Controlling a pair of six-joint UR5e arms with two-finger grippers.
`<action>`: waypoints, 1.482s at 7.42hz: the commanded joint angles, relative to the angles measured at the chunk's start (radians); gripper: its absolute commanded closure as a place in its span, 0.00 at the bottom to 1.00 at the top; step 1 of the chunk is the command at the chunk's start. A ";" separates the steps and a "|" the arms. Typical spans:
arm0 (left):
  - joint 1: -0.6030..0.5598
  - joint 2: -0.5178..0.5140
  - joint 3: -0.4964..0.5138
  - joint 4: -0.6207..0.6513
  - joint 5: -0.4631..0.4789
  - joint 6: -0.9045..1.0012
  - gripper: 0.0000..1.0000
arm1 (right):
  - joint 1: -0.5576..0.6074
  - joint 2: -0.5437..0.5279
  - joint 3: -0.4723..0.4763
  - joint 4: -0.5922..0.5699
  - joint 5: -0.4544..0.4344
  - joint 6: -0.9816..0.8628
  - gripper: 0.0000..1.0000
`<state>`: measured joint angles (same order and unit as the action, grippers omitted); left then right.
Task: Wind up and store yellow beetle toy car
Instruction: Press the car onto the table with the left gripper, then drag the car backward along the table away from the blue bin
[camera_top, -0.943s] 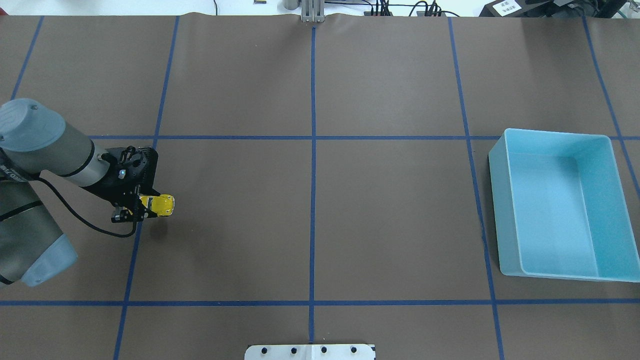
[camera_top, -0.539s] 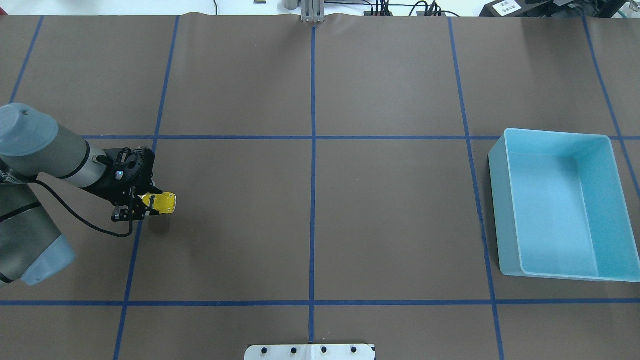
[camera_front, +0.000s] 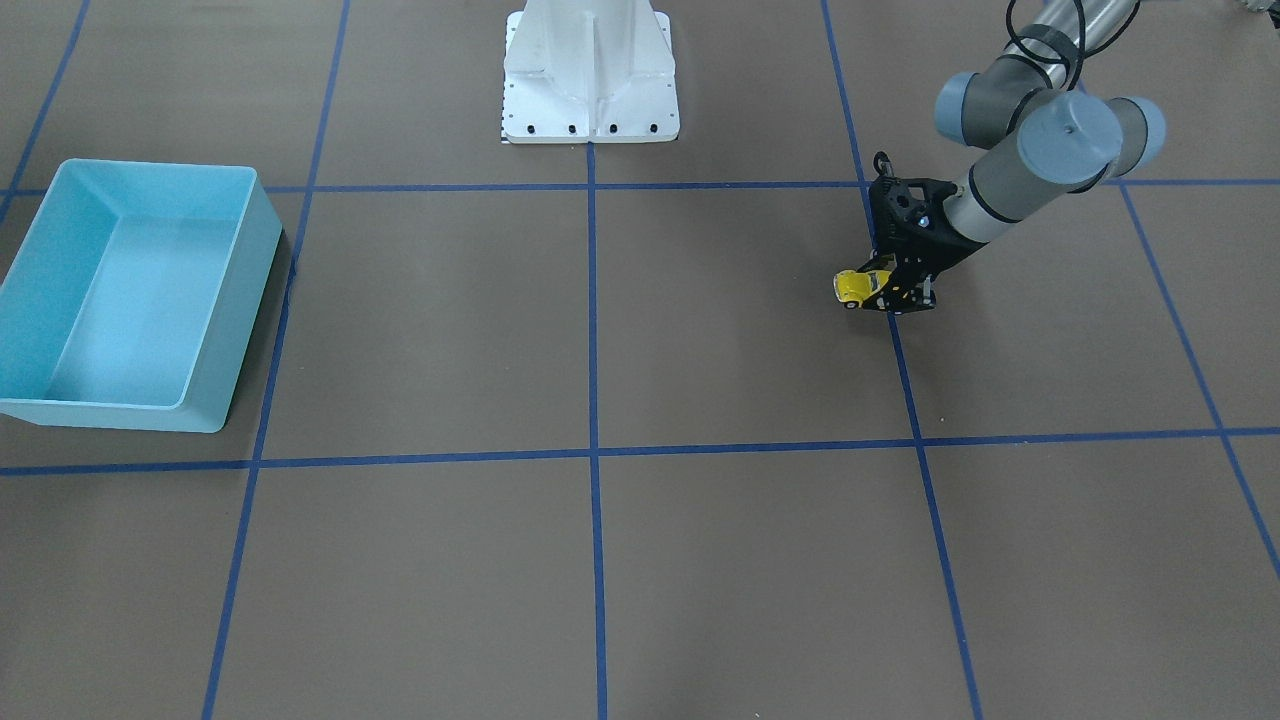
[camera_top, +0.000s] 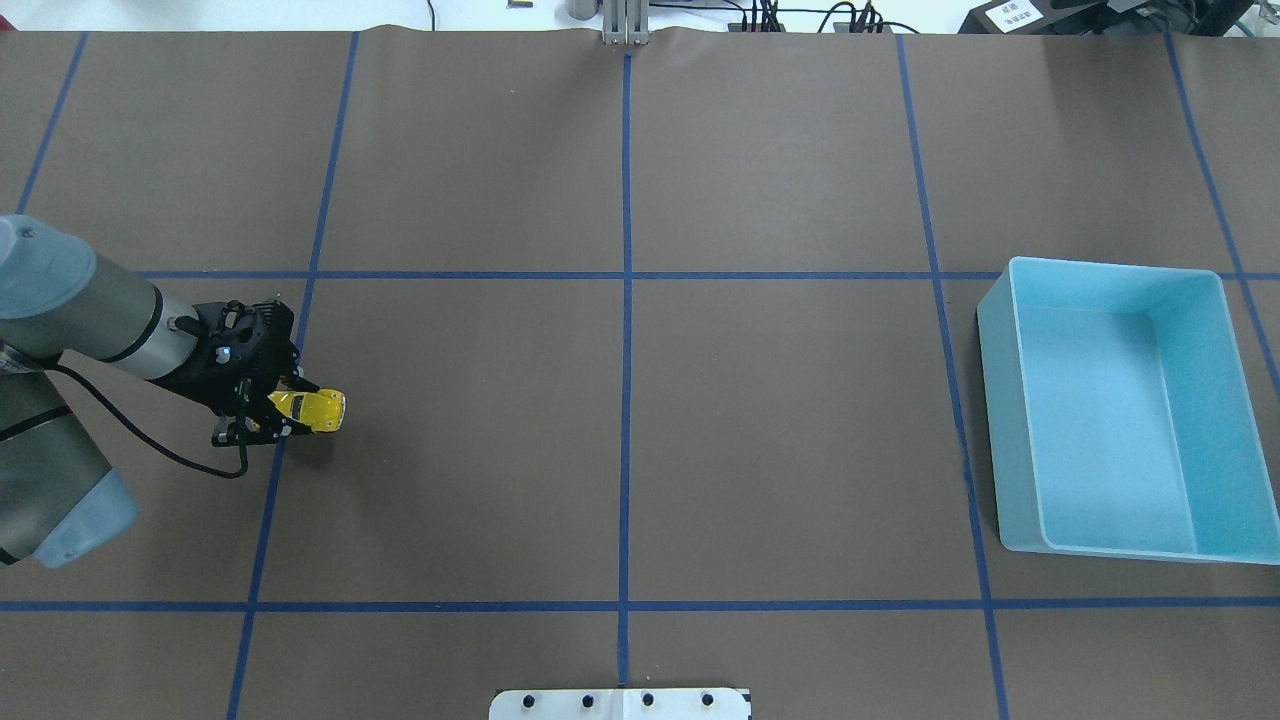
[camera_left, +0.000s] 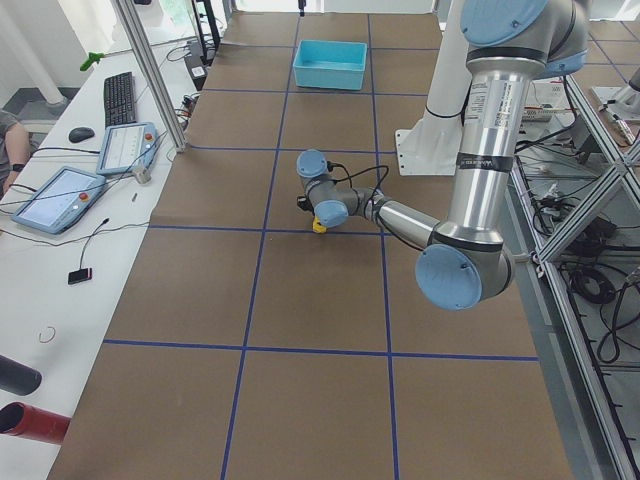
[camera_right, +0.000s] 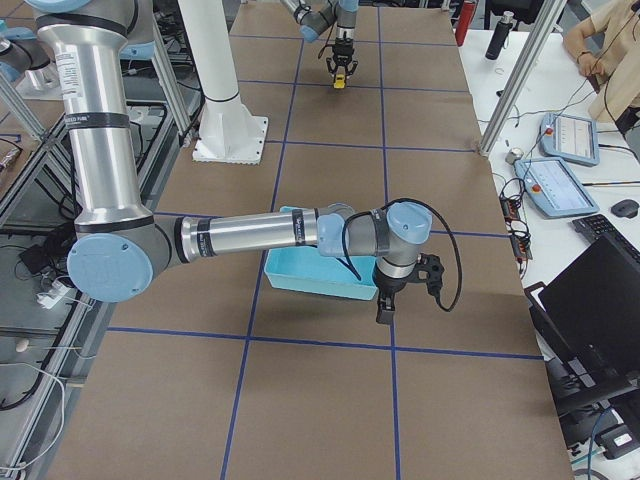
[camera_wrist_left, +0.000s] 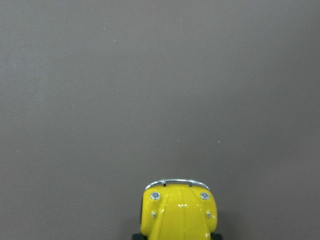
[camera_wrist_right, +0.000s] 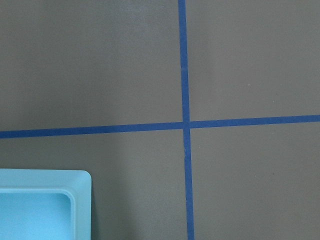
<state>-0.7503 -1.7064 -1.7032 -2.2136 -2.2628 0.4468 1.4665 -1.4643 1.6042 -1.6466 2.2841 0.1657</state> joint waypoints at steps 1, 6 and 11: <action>-0.004 0.001 0.016 -0.001 -0.029 0.000 1.00 | 0.000 -0.001 -0.029 0.069 0.000 0.000 0.00; -0.004 0.030 0.054 -0.058 -0.029 0.001 1.00 | 0.000 -0.013 -0.095 0.208 0.023 0.000 0.00; -0.052 0.063 0.094 -0.112 -0.108 0.012 1.00 | 0.000 -0.013 -0.095 0.208 0.023 0.002 0.00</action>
<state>-0.7815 -1.6454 -1.6211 -2.3216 -2.3454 0.4560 1.4665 -1.4772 1.5095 -1.4389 2.3071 0.1659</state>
